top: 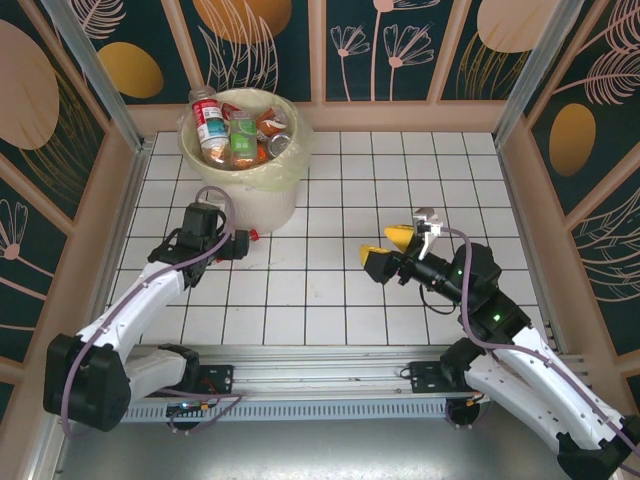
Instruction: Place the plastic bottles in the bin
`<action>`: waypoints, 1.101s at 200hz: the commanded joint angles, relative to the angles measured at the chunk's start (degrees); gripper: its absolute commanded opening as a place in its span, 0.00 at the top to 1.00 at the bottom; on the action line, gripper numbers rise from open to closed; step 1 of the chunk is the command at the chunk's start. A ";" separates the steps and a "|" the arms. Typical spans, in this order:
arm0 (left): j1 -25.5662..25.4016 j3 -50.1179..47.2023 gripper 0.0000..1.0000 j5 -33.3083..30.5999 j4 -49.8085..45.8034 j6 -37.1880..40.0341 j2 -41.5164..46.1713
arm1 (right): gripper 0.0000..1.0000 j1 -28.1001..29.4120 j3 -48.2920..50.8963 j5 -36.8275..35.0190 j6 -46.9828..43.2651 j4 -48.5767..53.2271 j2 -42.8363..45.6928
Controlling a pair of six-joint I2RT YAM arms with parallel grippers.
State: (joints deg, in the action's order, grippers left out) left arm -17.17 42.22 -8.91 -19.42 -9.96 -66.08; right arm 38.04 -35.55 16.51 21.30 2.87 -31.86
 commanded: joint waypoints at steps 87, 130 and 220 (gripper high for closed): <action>0.89 -2.34 0.01 -1.29 5.09 9.66 -7.19 | 0.01 0.40 1.40 -0.47 -0.89 -0.68 1.18; 1.91 -1.94 0.01 -2.11 5.05 12.16 -11.56 | 0.01 0.36 1.49 -0.80 -1.18 -0.31 1.46; 2.11 -0.26 0.02 -0.64 3.53 10.83 -14.03 | 0.01 0.35 2.23 -1.48 -1.39 0.25 2.90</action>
State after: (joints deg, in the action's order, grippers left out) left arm -15.38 40.51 -11.79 -14.83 1.74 -80.64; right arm 38.04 -34.30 15.92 20.88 3.49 -29.67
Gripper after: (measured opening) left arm 0.986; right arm 0.990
